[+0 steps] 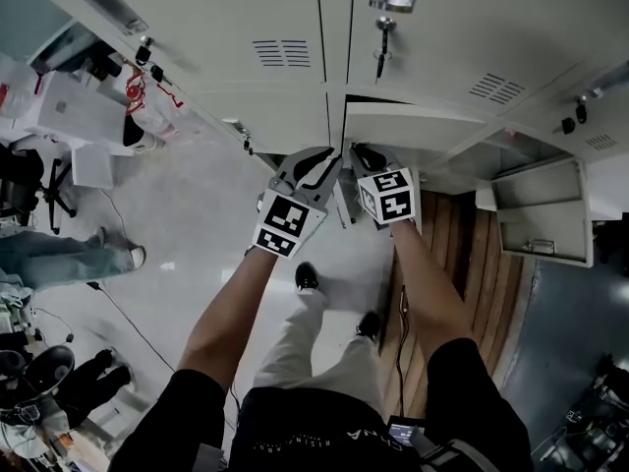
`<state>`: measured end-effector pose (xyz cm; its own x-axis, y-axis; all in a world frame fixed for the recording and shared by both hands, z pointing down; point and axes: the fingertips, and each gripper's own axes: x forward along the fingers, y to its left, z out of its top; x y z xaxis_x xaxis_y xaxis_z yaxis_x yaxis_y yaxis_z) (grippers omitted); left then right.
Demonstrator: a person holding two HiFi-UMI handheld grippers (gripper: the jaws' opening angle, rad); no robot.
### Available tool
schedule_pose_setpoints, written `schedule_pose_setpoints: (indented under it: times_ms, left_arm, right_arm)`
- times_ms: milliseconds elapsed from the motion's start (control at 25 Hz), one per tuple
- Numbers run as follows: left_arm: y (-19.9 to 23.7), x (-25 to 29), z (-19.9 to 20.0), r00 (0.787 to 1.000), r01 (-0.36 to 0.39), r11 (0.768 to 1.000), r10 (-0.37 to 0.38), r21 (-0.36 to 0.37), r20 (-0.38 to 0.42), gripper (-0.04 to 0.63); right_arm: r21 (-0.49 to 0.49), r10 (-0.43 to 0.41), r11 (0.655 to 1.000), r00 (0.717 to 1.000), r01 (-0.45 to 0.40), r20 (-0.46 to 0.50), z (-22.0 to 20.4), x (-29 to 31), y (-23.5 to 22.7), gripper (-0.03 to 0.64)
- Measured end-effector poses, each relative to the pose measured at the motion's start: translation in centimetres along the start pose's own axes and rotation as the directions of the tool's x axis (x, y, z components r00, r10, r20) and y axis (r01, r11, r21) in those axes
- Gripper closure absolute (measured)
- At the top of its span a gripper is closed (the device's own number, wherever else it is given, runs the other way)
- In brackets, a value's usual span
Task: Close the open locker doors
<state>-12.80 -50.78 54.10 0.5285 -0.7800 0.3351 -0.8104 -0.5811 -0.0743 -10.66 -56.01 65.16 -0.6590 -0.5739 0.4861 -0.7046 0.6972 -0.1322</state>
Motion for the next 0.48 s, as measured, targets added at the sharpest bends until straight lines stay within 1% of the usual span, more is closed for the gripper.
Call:
schedule_pose_setpoints:
  times_ms: [240, 480]
  left_arm:
    - [1.4, 0.3, -0.1, 1.000, 0.007, 1.000, -0.007, 0.004, -0.005, 0.538]
    - [1.8, 0.8, -0.1, 1.000, 0.022, 1.000, -0.022, 0.004, -0.004, 0.540]
  right_arm:
    - [0.023, -0.035, 0.999, 0.999, 0.035, 0.007, 0.8, 1.1, -0.9, 0.571]
    - [0.032, -0.055, 0.998, 0.998, 0.055, 0.009, 1.2, 1.6, -1.4, 0.574]
